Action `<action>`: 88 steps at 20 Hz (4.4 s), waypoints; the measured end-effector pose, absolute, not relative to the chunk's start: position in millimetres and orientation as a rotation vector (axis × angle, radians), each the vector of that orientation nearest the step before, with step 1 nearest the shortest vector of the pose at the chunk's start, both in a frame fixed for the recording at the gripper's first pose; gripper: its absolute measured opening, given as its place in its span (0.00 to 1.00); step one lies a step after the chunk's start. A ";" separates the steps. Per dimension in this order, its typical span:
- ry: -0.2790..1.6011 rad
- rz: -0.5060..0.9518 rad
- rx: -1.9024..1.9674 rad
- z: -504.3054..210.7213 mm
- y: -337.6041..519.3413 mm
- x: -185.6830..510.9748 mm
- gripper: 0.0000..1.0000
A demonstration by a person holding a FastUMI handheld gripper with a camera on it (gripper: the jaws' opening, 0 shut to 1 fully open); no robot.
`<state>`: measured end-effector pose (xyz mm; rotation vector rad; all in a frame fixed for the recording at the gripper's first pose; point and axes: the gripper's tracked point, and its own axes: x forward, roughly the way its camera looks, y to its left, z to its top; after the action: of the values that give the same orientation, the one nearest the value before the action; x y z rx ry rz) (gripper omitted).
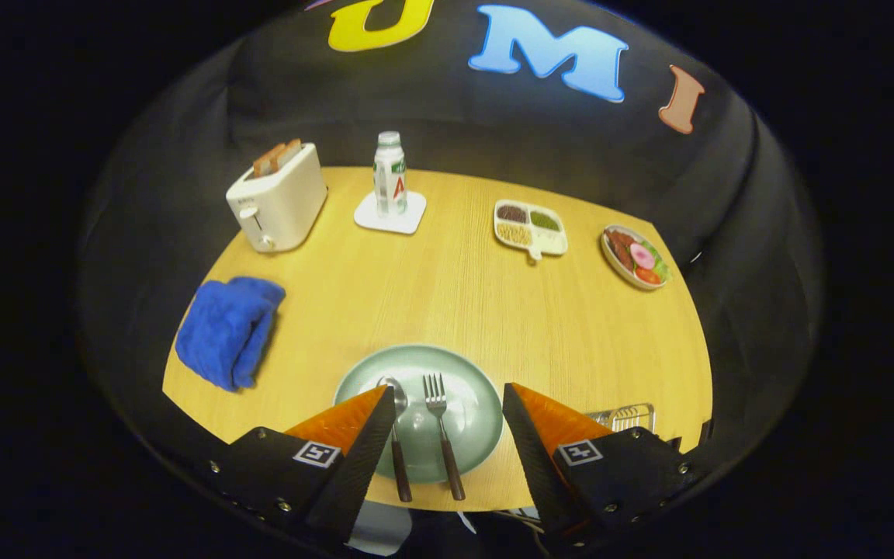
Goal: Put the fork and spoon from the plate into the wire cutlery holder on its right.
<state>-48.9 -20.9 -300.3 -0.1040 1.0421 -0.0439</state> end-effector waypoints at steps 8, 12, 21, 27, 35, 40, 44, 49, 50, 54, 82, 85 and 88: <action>1.279 -0.047 -0.160 -369.6 -26.0 -79.6 0.86; 1.330 -0.023 -0.198 -389.1 -23.1 -83.5 0.86; 1.409 -0.006 -0.245 -420.1 -29.2 -94.3 0.72; 1.434 0.009 -0.249 -431.6 -29.7 -98.4 0.47; 1.399 0.002 -0.231 -430.6 -28.8 -88.9 0.09; 1.322 -0.032 -0.210 -412.9 -28.3 -74.6 0.01; 1.266 -0.084 -0.191 -389.3 -32.8 -63.5 0.01; 1.210 -0.209 -0.105 -357.4 -45.9 -58.9 0.01; 1.205 -0.236 -0.095 -350.6 -50.9 -59.0 0.01; 1.198 -0.361 -0.035 -327.1 -77.6 -67.8 0.01; 1.544 -0.691 0.391 -334.6 -162.3 -183.9 0.04; 1.503 -0.681 0.364 -330.5 -170.7 -174.2 0.10; 1.474 -0.673 0.325 -323.8 -177.0 -166.5 0.14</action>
<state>-166.5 -177.0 -323.8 0.3247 1.4744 -0.6732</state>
